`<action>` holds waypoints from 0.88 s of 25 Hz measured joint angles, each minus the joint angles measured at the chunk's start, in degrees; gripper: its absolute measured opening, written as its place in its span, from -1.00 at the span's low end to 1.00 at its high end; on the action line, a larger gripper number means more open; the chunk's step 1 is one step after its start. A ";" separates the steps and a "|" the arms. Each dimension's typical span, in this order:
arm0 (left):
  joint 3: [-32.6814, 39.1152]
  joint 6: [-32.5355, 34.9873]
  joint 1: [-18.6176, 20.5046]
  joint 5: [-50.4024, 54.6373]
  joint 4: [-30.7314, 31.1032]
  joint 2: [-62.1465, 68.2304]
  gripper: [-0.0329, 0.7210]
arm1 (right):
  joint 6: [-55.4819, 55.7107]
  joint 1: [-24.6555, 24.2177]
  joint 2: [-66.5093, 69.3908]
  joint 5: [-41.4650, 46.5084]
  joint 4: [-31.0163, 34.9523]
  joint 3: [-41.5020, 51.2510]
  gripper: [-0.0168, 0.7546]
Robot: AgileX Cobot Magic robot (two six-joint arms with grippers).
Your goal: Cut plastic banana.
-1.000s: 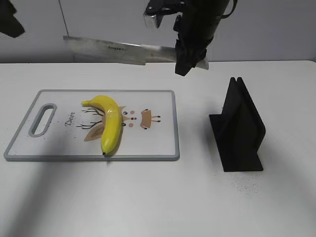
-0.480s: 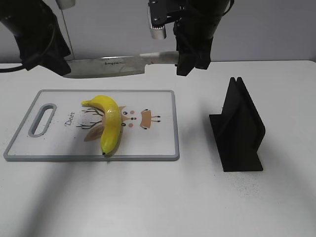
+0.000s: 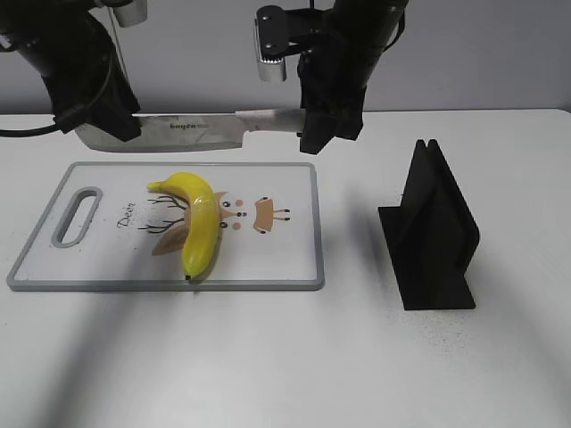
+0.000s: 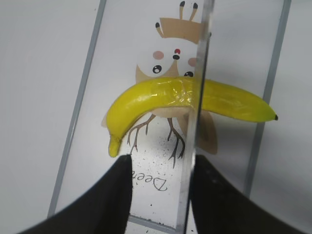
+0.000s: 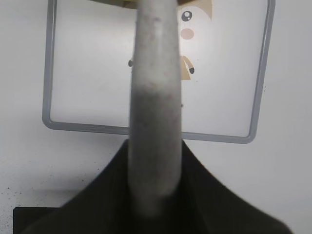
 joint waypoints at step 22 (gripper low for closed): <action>-0.06 0.00 -0.07 1.16 -2.13 2.81 -0.87 | 0.07 0.00 0.07 -0.36 0.44 -0.07 -0.54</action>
